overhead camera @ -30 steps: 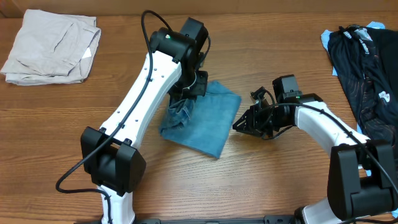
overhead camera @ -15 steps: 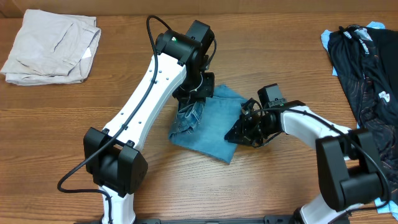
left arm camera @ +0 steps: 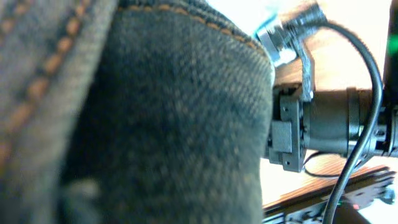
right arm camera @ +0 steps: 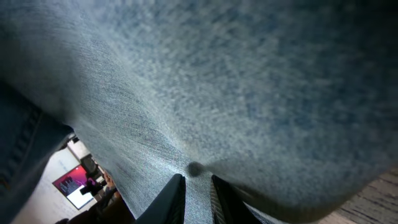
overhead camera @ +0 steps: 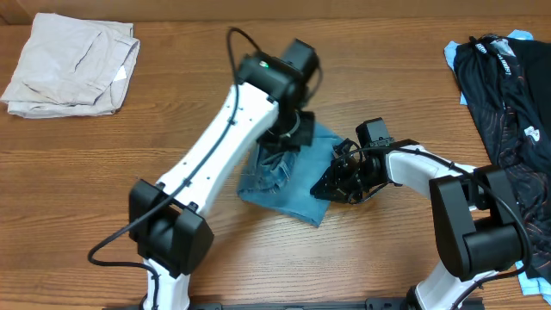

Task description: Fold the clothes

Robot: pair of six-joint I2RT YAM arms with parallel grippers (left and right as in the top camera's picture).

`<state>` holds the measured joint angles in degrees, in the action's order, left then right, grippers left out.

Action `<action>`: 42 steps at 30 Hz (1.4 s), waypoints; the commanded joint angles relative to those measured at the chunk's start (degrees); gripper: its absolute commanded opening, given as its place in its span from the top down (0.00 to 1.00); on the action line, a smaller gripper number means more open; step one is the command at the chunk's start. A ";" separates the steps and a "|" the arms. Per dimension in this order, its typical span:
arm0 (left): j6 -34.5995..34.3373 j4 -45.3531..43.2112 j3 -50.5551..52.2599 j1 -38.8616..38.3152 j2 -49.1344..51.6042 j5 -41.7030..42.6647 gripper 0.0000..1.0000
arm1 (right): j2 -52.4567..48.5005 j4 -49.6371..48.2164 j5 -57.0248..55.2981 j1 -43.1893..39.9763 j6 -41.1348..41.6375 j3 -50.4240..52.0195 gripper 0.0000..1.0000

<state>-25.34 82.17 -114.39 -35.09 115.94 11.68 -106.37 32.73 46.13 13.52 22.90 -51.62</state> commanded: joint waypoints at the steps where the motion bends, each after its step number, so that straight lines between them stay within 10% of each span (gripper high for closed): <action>1: 0.00 0.02 -0.74 -3.52 0.63 -0.48 0.84 | -1.20 -0.81 -0.87 -1.36 0.31 0.55 0.82; 9: -0.39 -3.63 5.95 -5.05 0.66 -1.79 0.57 | -1.18 0.22 -0.79 -5.16 -0.42 0.07 0.81; 23: 2.05 -11.98 12.83 -5.09 0.57 1.90 0.70 | -1.01 7.96 -1.09 -6.43 -3.06 -9.53 0.80; 33: 4.26 -3.41 -3.61 -2.32 0.39 -1.70 0.74 | -0.72 30.64 -13.49 -13.46 -10.12 -28.94 0.70; 42: 3.41 5.29 -15.02 9.01 0.39 -4.74 0.33 | 3.43 41.42 -13.51 -14.36 -14.01 -41.72 0.56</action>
<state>-22.17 86.21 -127.04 -31.03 116.38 8.80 -106.65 72.93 33.30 -1.78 10.85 -90.48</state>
